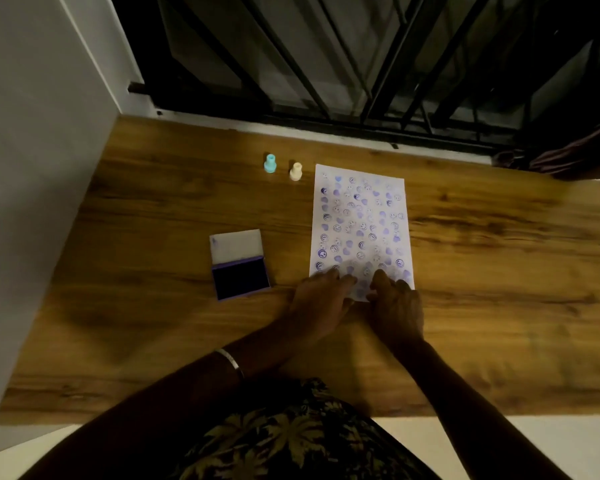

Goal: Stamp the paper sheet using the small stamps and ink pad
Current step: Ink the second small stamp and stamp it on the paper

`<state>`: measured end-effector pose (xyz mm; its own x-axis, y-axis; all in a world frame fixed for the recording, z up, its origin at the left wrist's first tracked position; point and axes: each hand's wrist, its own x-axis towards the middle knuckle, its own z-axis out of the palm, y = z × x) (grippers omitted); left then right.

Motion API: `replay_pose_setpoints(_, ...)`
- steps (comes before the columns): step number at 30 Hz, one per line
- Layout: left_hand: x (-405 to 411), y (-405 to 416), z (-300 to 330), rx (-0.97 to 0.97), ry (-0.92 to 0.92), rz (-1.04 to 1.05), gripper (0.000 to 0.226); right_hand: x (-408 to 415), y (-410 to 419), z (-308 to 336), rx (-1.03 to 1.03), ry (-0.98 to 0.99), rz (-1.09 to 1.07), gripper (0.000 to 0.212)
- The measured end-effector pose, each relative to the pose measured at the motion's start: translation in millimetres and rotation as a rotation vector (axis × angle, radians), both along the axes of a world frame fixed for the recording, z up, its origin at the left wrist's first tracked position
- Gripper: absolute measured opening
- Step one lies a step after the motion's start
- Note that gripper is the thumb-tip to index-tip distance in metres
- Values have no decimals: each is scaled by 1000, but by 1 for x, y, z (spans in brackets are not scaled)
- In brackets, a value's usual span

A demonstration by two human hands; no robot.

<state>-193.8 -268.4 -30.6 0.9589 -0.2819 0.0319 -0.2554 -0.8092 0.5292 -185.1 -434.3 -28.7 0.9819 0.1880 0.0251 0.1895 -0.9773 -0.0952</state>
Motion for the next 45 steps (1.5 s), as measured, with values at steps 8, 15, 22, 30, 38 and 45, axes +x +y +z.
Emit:
replay_pose_setpoints(8, -2, -3, 6, 52, 17, 0, 41, -3, -2, 8, -24, -15, 40, 27)
replay_pose_setpoints(15, -1, -1, 2, 42, -10, -18, 39, -6, 0, 21, 20, 2, 28, 21)
replay_pose_setpoints(22, 2, 2, 2, -8, 41, -5, 37, -7, 2, 45, 117, -112, 45, 11)
replay_pose_setpoints(30, 5, 43, 39, -810, 564, 475, 41, -6, 52, 57, 303, -77, 176, 11)
replay_pose_setpoints(38, 1, 92, 40, -1456, 906, 649, 54, 4, 120, 63, 383, -3, 387, 17)
replay_pose_setpoints(45, 3, 102, 44, -1557, 878, 611, 54, 9, 139, 65, 284, 12, 436, 10)
